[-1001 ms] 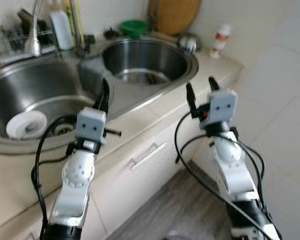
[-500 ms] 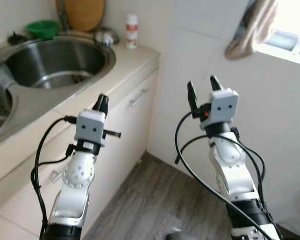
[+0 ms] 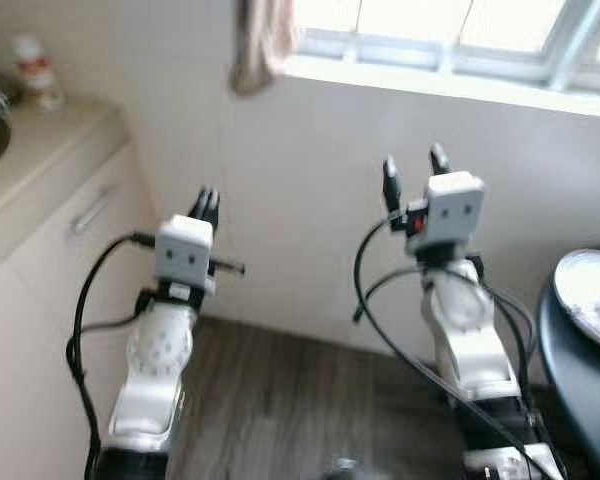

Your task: Kitchen organization

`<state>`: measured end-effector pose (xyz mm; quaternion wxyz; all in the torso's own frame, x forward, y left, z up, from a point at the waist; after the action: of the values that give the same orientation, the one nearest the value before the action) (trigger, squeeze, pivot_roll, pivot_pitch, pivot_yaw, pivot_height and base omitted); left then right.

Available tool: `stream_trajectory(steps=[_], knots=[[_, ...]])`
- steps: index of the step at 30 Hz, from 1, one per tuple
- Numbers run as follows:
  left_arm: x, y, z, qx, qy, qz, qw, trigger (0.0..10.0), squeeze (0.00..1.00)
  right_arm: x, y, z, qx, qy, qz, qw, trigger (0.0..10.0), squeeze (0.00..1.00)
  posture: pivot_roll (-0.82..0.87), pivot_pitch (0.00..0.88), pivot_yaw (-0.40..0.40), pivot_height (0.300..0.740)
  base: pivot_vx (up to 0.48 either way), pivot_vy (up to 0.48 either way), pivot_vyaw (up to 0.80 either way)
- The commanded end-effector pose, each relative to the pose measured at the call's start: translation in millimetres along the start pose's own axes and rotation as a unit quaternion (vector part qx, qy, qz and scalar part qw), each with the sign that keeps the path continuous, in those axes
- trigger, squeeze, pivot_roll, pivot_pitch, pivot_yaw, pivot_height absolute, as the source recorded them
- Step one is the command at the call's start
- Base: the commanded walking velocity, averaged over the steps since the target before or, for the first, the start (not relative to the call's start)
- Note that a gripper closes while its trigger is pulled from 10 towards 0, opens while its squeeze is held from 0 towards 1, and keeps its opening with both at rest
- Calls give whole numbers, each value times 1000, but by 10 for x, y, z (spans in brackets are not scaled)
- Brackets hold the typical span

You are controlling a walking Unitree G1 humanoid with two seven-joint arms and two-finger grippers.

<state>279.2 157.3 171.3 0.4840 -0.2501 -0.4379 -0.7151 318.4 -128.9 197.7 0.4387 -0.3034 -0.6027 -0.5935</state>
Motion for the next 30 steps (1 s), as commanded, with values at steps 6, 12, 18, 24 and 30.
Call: stream_trajectory(steps=[6,12,18,24,30], knots=[[32,16,-46,-7,-3,-6,1000,10000,0,29,4,-95,-21,-11,-5,1000,10000,0,-41,0,-26,740,0,0,-800],[26,13,-42,-6,-2,-4,1000,10000,0,21,10,-116,-30,-13,-2,999,10000,0,-40,0,-27,740,0,0,-800],[23,10,-42,-5,-2,-3,1000,10000,0,16,18,-135,-38,-15,-1,999,10000,0,-38,1,-29,740,0,0,-800],[18,7,-42,-5,-1,-2,1000,10000,0,7,11,-162,-48,-17,2,999,10000,0,-41,0,-27,740,0,0,-800],[13,3,-51,-7,0,-2,1000,10000,0,-7,5,-176,-57,-17,5,998,10000,0,-40,0,-27,740,0,0,-800]])
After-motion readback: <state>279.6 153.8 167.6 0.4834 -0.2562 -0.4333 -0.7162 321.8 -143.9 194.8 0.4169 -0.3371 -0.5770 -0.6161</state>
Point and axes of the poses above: a point about 5 cm out from each wrist's last joint towards the gripper, its own y axis pointing out of the wrist towards the gripper, its own x axis along the axis of the wrist's last joint, z = x × y, the point moved 1 cm from there along y, pointing out of the wrist towards the gripper, and after that the axes turned 15 degrees about y, right-handed, at the moved point
